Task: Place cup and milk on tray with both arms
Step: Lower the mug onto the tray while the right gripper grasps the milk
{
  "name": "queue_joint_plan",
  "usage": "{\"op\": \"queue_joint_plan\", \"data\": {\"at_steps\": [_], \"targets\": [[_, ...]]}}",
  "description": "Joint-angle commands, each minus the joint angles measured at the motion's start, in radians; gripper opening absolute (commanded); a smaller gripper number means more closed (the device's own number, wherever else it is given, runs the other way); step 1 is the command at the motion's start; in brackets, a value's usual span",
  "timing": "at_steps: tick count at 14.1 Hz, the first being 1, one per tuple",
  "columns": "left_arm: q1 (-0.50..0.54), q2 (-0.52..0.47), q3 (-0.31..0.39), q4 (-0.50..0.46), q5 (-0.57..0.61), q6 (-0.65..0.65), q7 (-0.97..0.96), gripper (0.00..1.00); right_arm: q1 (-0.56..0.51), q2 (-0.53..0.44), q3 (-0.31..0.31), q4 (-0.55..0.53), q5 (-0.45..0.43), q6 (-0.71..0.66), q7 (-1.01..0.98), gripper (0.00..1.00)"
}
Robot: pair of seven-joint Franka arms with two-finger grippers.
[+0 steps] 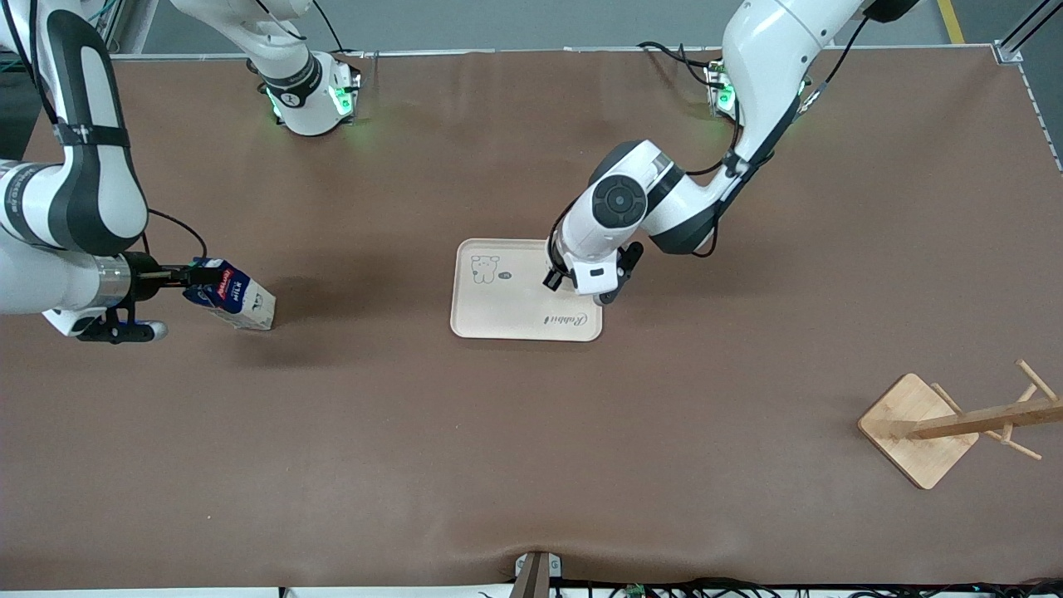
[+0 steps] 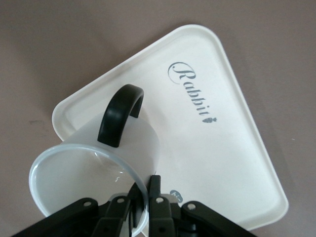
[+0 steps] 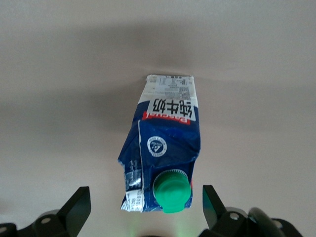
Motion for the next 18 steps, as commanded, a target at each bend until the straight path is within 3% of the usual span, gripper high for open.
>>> {"op": "queue_joint_plan", "data": {"at_steps": [1, 3, 6, 8, 10, 11, 12, 13, 14, 15, 18], "targets": [[-0.008, 0.030, 0.008, 0.040, 0.025, -0.068, -0.028, 0.00, 0.016, -0.051, 0.000, -0.076, -0.005, 0.050, 0.011, 1.00], [-0.007, 0.031, 0.008, 0.040, 0.025, -0.087, -0.030, 0.00, 0.011, -0.057, 0.000, -0.085, -0.060, 0.080, 0.011, 1.00], [-0.007, 0.042, 0.014, 0.046, 0.025, -0.095, -0.028, 0.03, 0.009, -0.057, 0.000, -0.088, -0.072, 0.092, 0.011, 1.00], [0.001, 0.047, 0.014, 0.063, 0.023, -0.095, -0.031, 0.23, 0.008, -0.075, 0.000, -0.135, -0.071, 0.138, 0.013, 1.00], [0.004, 0.050, 0.014, 0.069, 0.022, -0.095, -0.031, 0.33, 0.008, -0.109, 0.000, -0.236, -0.071, 0.242, 0.013, 1.00], [0.004, 0.056, 0.014, 0.074, 0.023, -0.095, -0.031, 0.44, 0.008, -0.118, 0.000, -0.266, -0.071, 0.283, 0.013, 0.96], [0.004, 0.056, 0.014, 0.085, 0.022, -0.095, -0.033, 0.59, 0.005, -0.119, 0.000, -0.268, -0.071, 0.282, 0.005, 0.56], [0.006, 0.051, 0.014, 0.094, 0.022, -0.095, -0.034, 0.66, 0.003, -0.120, 0.000, -0.265, -0.071, 0.252, 0.003, 0.06], [0.007, 0.044, 0.014, 0.106, 0.023, -0.098, -0.044, 0.79, 0.003, -0.120, 0.000, -0.248, -0.071, 0.188, 0.006, 0.00], [0.010, 0.028, 0.014, 0.121, 0.025, -0.116, -0.047, 0.98, 0.003, -0.114, 0.000, -0.216, -0.071, 0.151, 0.008, 0.00], [0.027, 0.004, 0.016, 0.242, 0.026, -0.255, -0.044, 1.00, 0.014, -0.106, 0.003, -0.086, -0.069, 0.049, 0.013, 0.00]]}}
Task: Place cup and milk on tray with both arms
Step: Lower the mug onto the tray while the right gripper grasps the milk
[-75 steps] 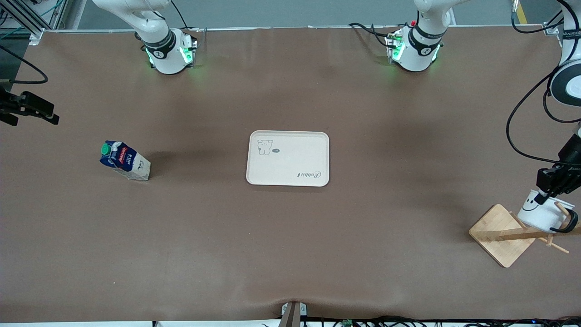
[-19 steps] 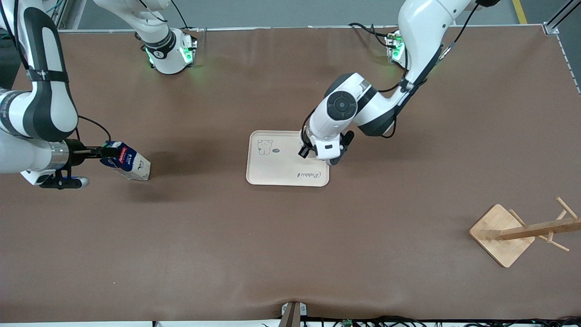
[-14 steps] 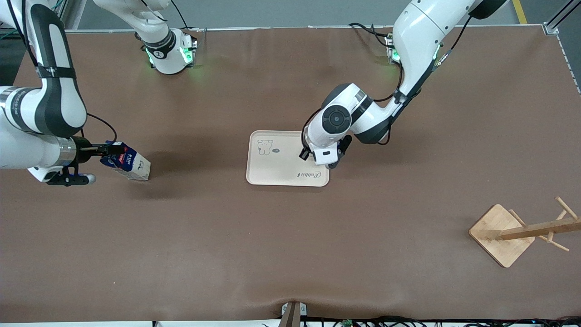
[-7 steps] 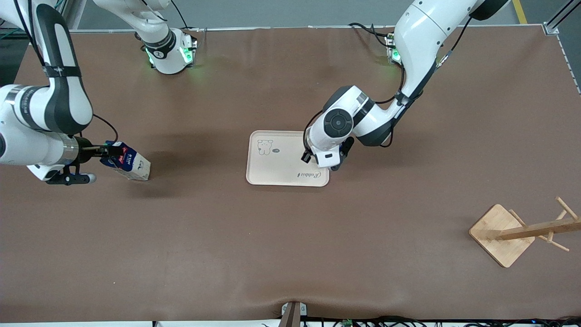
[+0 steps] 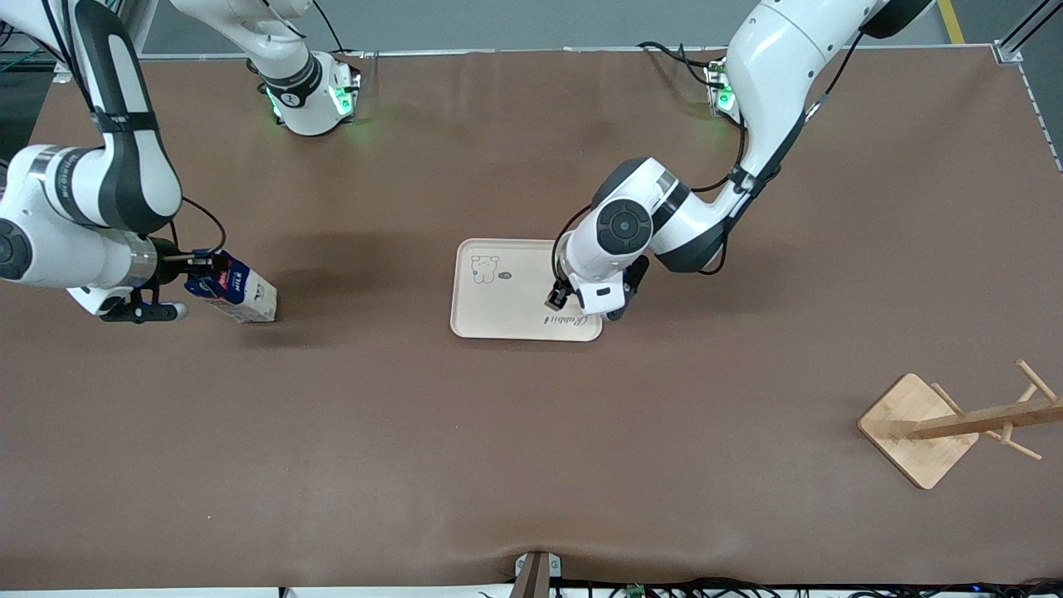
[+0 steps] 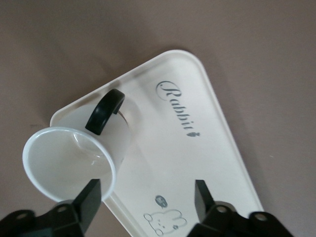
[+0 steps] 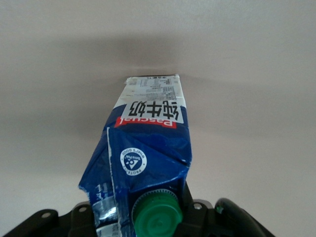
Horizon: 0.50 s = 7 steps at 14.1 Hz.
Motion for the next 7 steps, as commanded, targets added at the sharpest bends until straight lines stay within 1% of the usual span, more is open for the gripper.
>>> {"op": "queue_joint_plan", "data": {"at_steps": [1, 3, 5, 7], "targets": [[0.030, -0.035, -0.004, 0.127, 0.035, -0.168, -0.017, 1.00, 0.012, -0.013, 0.005, 0.130, -0.016, -0.109, 0.013, 0.00], [0.057, -0.059, -0.004, 0.187, 0.080, -0.262, -0.006, 1.00, 0.029, -0.013, 0.005, 0.200, -0.016, -0.144, 0.013, 0.00], [0.103, -0.102, -0.005, 0.195, 0.106, -0.297, 0.033, 1.00, 0.052, -0.013, 0.005, 0.260, -0.013, -0.172, 0.014, 0.00], [0.143, -0.147, -0.002, 0.195, 0.109, -0.331, 0.144, 1.00, 0.102, -0.013, 0.005, 0.317, -0.003, -0.237, 0.017, 0.00]]}}
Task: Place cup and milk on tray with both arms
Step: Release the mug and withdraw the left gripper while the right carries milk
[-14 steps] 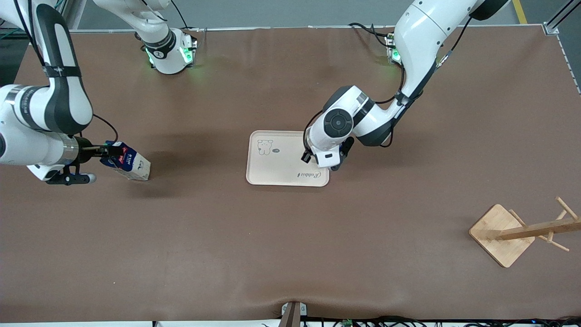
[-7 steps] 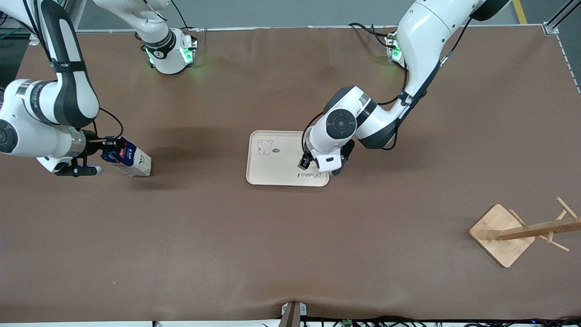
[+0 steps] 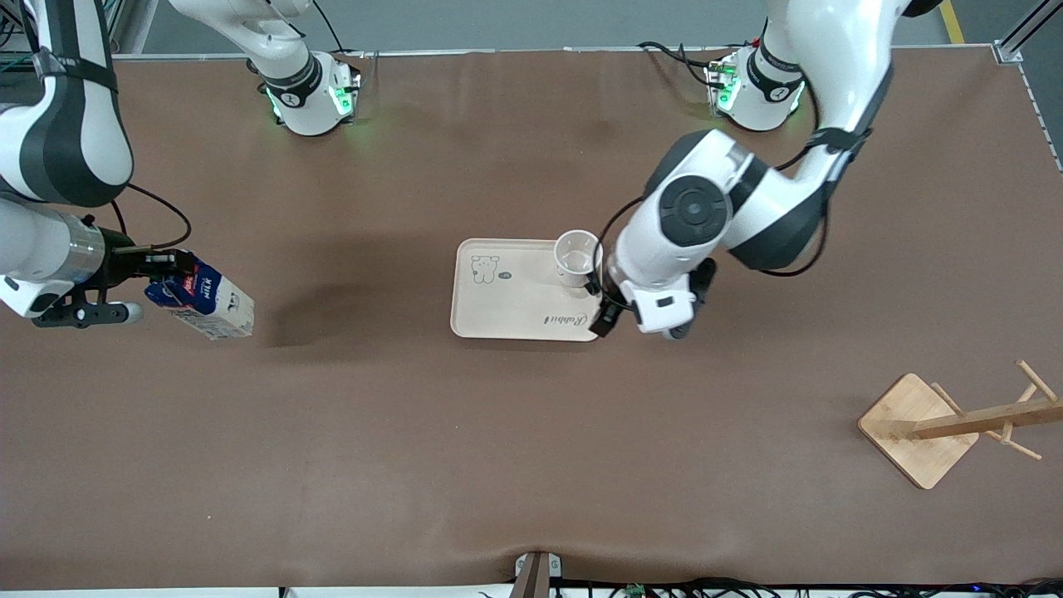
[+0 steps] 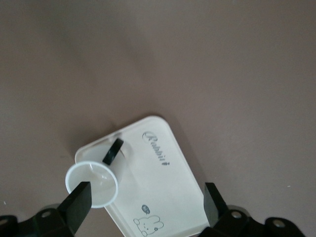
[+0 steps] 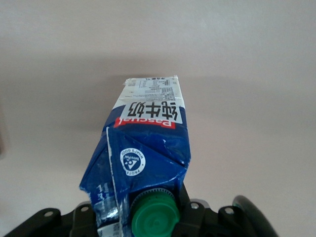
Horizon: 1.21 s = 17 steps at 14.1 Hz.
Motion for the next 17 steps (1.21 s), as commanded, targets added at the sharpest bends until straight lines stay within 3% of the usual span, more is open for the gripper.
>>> {"op": "queue_joint_plan", "data": {"at_steps": [1, 7, 11, 17], "targets": [[0.062, -0.065, -0.002, -0.007, 0.020, -0.063, 0.113, 1.00, 0.082, 0.002, 0.001, 0.086, 0.000, -0.089, 0.031, 0.00], [0.241, -0.179, -0.004, -0.008, 0.019, -0.155, 0.431, 1.00, 0.311, 0.072, 0.001, 0.212, 0.057, -0.105, 0.319, 0.00], [0.340, -0.260, -0.005, -0.008, 0.019, -0.246, 0.655, 1.00, 0.348, 0.215, 0.000, 0.333, 0.370, -0.105, 0.360, 0.00], [0.394, -0.337, -0.001, -0.007, 0.019, -0.349, 0.822, 1.00, 0.527, 0.329, 0.000, 0.407, 0.344, -0.085, 0.598, 0.00]]}}
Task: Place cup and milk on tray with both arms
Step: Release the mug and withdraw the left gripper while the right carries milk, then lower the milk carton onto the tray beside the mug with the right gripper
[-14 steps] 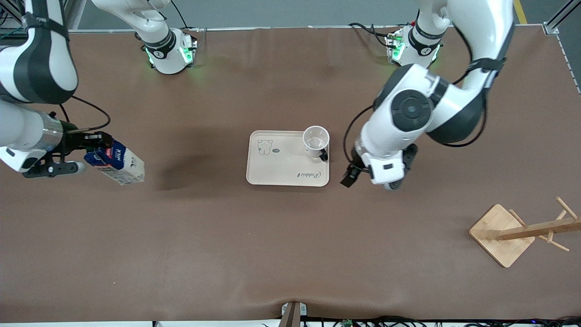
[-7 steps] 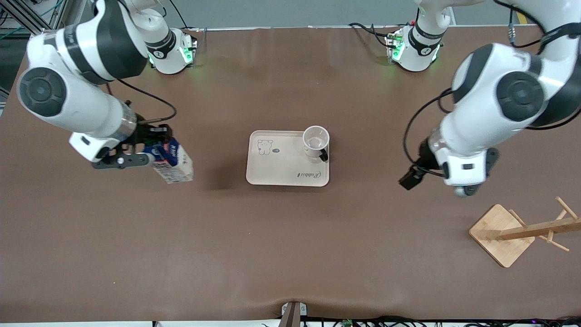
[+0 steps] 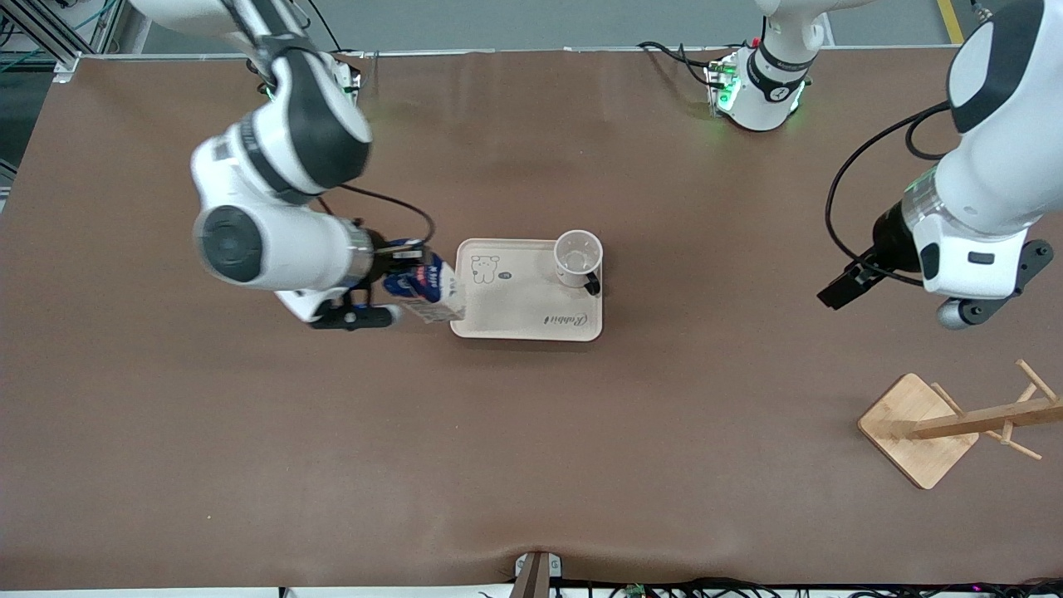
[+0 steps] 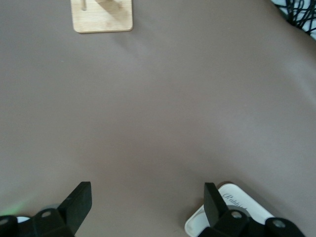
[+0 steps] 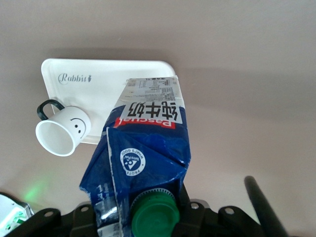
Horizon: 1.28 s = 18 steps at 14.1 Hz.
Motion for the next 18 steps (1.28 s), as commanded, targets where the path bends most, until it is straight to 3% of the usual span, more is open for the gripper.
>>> {"op": "queue_joint_plan", "data": {"at_steps": [1, 5, 7, 12, 15, 18], "targets": [[0.005, -0.059, 0.008, -0.013, 0.015, -0.041, 0.084, 1.00, 0.047, 0.056, -0.013, 0.066, -0.007, -0.020, 0.068, 0.00], [-0.102, -0.145, 0.224, -0.028, 0.006, -0.069, 0.413, 1.00, 0.119, 0.096, -0.011, 0.061, -0.131, -0.010, 0.075, 0.00], [-0.145, -0.168, 0.302, -0.031, 0.000, -0.097, 0.539, 1.00, 0.127, 0.114, -0.011, 0.055, -0.135, 0.001, 0.078, 0.00], [-0.151, -0.227, 0.325, -0.091, -0.002, -0.078, 0.708, 1.00, 0.149, 0.147, -0.011, 0.055, -0.131, 0.044, 0.080, 0.00], [-0.151, -0.285, 0.325, -0.186, -0.002, 0.017, 0.768, 1.00, 0.156, 0.154, -0.011, 0.055, -0.123, 0.046, 0.097, 0.00], [-0.147, -0.281, 0.324, -0.180, -0.005, 0.008, 0.771, 1.00, 0.169, 0.168, -0.011, 0.054, -0.123, 0.044, 0.120, 0.00]]}}
